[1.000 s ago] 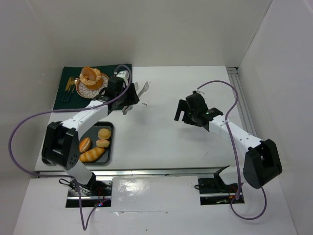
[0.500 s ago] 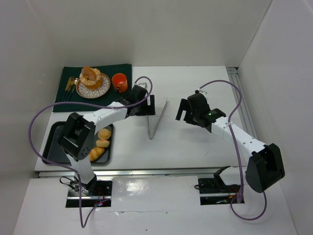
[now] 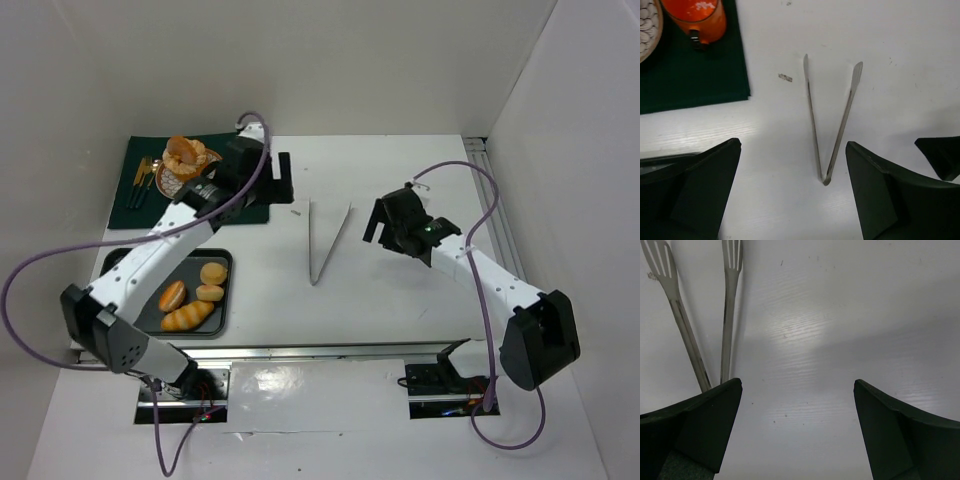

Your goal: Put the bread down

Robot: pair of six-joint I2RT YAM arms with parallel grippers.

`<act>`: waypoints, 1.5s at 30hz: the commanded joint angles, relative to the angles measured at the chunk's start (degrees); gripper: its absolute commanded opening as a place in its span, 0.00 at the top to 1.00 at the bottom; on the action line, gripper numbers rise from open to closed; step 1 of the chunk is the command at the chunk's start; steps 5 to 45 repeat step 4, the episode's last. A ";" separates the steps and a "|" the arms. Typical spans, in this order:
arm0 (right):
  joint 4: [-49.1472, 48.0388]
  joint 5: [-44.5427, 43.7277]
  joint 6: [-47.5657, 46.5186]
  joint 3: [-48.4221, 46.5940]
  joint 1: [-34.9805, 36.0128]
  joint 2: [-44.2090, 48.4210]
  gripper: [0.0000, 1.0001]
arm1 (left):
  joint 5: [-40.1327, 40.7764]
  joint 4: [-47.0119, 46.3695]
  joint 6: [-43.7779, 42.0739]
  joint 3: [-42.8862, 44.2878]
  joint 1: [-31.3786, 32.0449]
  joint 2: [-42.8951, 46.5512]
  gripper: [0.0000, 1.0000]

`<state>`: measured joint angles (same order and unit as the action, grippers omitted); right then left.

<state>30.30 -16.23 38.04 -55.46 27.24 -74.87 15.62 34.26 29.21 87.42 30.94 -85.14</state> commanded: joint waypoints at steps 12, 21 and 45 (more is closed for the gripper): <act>-1.38 -2.24 4.94 2.73 0.09 3.50 0.00 | 1.09 4.67 -3.64 -3.04 -5.44 7.62 0.01; -1.38 -2.24 4.94 2.73 0.09 3.50 0.00 | 1.09 4.67 -3.64 -3.04 -5.44 7.62 0.01; -1.38 -2.24 4.94 2.73 0.09 3.50 0.00 | 1.09 4.67 -3.64 -3.04 -5.44 7.62 0.01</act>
